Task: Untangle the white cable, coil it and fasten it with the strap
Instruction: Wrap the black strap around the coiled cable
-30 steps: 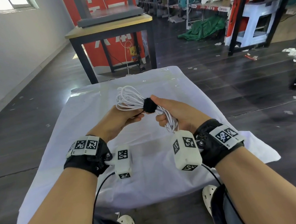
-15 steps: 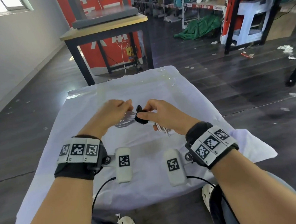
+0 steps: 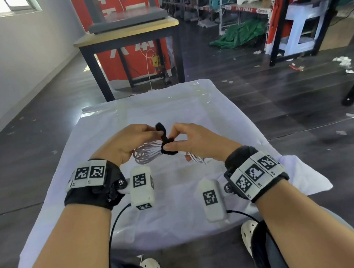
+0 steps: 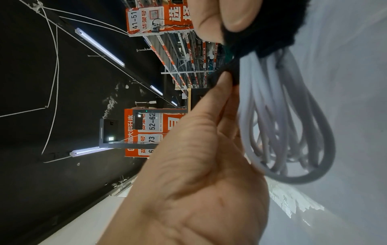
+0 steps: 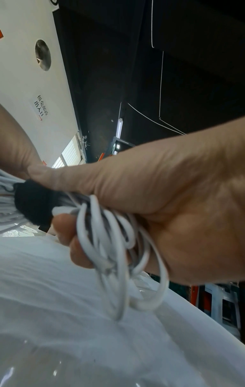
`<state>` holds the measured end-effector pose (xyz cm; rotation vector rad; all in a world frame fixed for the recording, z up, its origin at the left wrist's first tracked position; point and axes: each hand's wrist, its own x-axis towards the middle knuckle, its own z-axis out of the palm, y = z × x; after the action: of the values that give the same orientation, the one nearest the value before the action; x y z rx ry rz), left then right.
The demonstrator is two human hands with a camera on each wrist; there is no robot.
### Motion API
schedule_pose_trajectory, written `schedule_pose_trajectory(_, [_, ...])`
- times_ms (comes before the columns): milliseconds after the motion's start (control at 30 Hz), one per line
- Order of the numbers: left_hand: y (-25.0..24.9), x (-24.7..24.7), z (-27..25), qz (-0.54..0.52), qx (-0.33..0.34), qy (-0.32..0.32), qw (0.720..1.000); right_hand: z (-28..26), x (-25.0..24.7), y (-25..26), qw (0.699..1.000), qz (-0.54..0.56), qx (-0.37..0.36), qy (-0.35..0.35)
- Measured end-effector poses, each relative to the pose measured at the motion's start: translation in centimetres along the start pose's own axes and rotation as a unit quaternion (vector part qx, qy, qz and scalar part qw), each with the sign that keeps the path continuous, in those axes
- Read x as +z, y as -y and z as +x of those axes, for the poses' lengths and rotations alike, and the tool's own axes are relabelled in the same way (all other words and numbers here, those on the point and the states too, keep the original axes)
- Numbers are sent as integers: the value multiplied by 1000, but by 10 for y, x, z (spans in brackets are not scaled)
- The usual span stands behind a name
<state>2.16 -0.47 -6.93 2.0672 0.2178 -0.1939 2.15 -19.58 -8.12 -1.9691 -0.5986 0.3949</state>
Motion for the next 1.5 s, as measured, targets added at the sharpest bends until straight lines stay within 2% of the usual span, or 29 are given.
schedule_pose_trajectory(133, [-2,1,-1,-12,29,-26,999,-1,1,2,1000,-4,0,7])
schedule_pose_trajectory(400, [-3,10,5,71,102,-136,983,-2,-2,7,999,-42,-29,4])
schedule_pose_trajectory(533, [-5,15,4,79,124,-157,977,-3,-2,8,998,-39,-19,34])
schedule_pose_trajectory(700, [-7,11,5,52,128,-218,966,-1,3,10,997,-29,-19,66])
schedule_pose_trajectory(767, [-8,11,2,53,136,-197,970,-1,2,9,997,-30,-8,69])
schedule_pose_trajectory(833, [-10,13,-2,66,152,-149,975,-1,3,5,997,-42,6,63])
schedule_pose_trajectory(967, [-19,13,-12,-2,189,-105,976,2,0,0,999,-32,25,-8])
schedule_pose_trajectory(1067, [-25,14,-21,-20,226,-54,973,3,-9,1,995,41,41,-81])
schedule_pose_trajectory(1133, [-26,16,-25,-7,240,-32,970,3,-13,1,989,101,56,-96])
schedule_pose_trajectory(1267, [-24,13,-25,-10,244,-22,970,3,-14,1,974,201,77,-70])
schedule_pose_trajectory(1500, [-22,16,-27,65,276,-32,958,9,-15,-2,928,325,167,-73])
